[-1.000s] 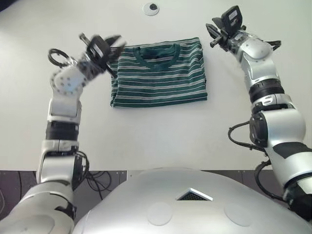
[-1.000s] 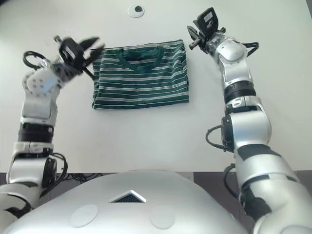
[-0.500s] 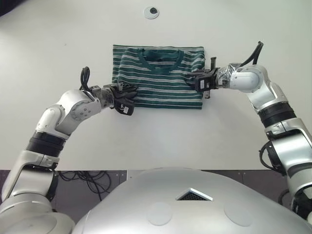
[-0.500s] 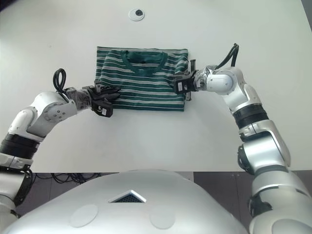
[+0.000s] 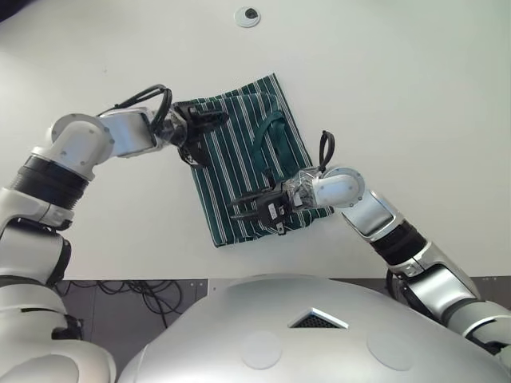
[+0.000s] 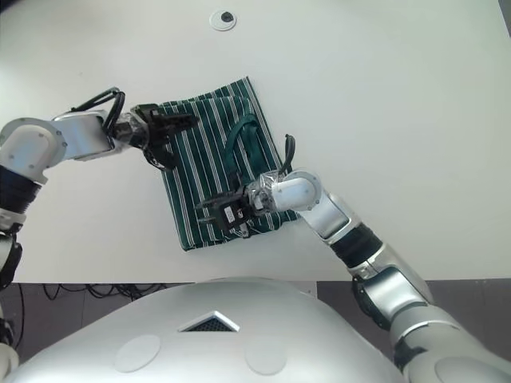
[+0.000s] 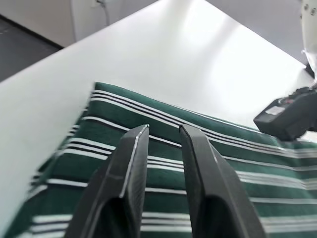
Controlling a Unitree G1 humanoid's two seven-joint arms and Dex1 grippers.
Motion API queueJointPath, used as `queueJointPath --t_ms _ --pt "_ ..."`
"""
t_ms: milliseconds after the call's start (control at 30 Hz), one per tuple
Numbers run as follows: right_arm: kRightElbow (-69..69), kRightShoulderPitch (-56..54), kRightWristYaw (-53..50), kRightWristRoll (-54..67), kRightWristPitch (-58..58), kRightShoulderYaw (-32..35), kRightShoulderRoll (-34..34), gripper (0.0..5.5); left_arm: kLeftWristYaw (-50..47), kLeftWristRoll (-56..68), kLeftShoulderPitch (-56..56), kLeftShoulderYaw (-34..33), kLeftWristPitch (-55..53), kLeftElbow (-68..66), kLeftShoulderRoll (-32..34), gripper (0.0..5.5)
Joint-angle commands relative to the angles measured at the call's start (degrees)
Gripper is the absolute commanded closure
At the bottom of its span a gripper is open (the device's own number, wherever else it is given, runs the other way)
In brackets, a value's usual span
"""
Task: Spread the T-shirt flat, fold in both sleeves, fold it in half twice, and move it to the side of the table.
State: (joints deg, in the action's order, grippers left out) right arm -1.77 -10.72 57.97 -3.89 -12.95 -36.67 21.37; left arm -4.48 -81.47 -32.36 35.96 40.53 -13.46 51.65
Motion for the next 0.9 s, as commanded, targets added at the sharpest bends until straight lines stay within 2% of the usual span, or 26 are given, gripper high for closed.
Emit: queueJointPath --t_ms 33,100,167,233,300,333,433,567,700,767,900 --pt "-3.6 2.0 0.9 10.8 4.3 9.8 4.4 4.38 -2.3 14.2 2.0 -9.3 -0.3 0.4 1.8 4.58" --pt "-4.6 3.9 2.0 17.3 6.2 16.7 7.8 4.38 -0.4 27.0 6.0 -17.1 -1.8 1.9 3.3 4.58" --pt "-3.0 6.0 3.1 19.9 5.4 22.4 11.8 4.38 5.2 45.3 15.4 -22.6 -1.6 6.3 5.9 4.58" --pt "1.1 8.8 5.0 21.2 2.9 28.2 16.7 4.38 9.5 61.2 29.9 -24.5 0.9 11.8 11.2 4.58" --pt "4.6 11.4 6.8 21.9 0.2 32.4 20.0 4.38 11.7 69.7 42.3 -25.3 3.0 14.8 14.8 4.58" --pt "5.5 13.0 7.5 22.5 -0.8 34.0 21.1 4.38 12.5 72.3 47.7 -25.4 4.1 15.5 16.0 4.37" --pt "7.2 19.5 10.2 21.7 -6.1 36.5 23.8 4.08 14.6 72.0 61.5 -24.9 6.5 17.1 17.8 4.00" --pt "7.3 25.0 12.1 17.4 -12.9 34.5 25.6 3.51 17.9 69.0 70.2 -24.2 6.7 18.8 16.6 3.53" --pt "9.8 25.6 9.9 9.3 -21.2 31.3 24.6 2.87 17.0 60.4 71.0 -26.4 7.7 16.7 12.8 3.07" --pt "10.2 25.8 9.4 7.7 -23.8 28.7 23.1 2.82 14.0 52.1 70.1 -27.8 9.5 16.5 10.5 3.07" --pt "12.4 23.5 6.2 4.7 -28.5 25.0 20.8 2.82 11.4 45.5 69.8 -28.3 11.2 18.0 6.3 3.07"
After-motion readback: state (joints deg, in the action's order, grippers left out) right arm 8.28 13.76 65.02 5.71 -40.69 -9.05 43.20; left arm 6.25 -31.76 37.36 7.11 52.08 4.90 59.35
